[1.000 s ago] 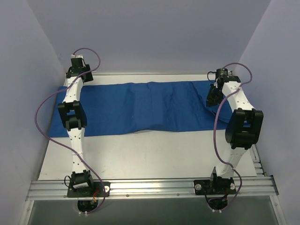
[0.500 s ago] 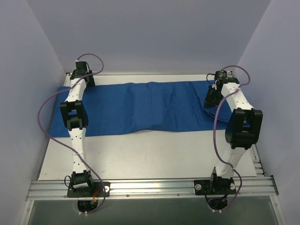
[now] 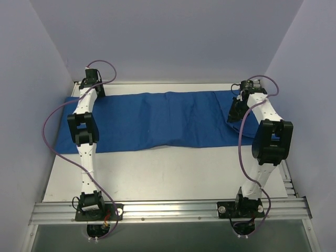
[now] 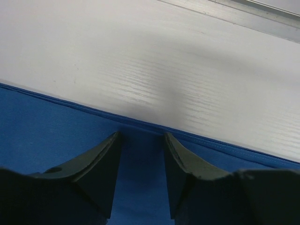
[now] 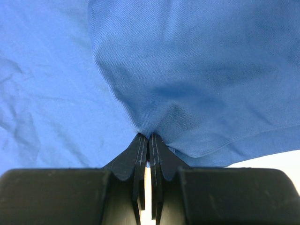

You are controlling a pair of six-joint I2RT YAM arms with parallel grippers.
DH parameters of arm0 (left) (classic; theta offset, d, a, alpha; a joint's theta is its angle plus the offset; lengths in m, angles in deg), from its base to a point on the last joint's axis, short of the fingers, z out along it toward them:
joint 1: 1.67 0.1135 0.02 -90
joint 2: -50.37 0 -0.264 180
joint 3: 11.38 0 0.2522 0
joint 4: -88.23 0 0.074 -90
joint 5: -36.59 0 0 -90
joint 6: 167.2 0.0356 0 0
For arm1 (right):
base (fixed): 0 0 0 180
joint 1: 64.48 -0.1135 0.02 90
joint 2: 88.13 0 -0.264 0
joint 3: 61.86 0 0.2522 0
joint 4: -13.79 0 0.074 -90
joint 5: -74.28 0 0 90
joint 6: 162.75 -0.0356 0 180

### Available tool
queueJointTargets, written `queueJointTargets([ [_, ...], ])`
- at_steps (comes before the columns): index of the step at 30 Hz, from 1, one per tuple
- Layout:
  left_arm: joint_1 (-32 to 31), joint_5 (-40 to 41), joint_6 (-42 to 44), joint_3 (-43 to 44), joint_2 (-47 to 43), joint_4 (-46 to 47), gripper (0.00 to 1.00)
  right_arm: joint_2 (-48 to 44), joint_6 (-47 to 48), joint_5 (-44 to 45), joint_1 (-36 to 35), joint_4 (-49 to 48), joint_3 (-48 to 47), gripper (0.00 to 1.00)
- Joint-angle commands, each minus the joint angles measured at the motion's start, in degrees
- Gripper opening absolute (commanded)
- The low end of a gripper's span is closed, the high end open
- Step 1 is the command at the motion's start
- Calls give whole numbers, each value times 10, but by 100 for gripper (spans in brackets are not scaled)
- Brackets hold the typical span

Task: Open and lay out the surgical kit
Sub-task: Open the surgical kit at the center of the board.

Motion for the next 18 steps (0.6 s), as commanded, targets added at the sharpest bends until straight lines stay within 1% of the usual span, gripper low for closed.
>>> queueJointTargets([
  [1, 3, 6, -9, 16, -1, -8, 50, 5, -2, -13, 3, 11, -5, 0],
  [5, 4, 13, -16, 19, -6, -9, 47, 9, -5, -19, 1, 11, -10, 0],
  [7, 4, 15, -19, 20, -6, -12, 42, 13, -5, -20, 0, 12, -16, 0],
  [9, 5, 14, -23, 20, -6, -12, 39, 14, -5, -20, -2, 13, -21, 0],
  [18, 7, 9, -31, 23, -9, -13, 23, 13, -5, -22, -5, 15, -22, 0],
])
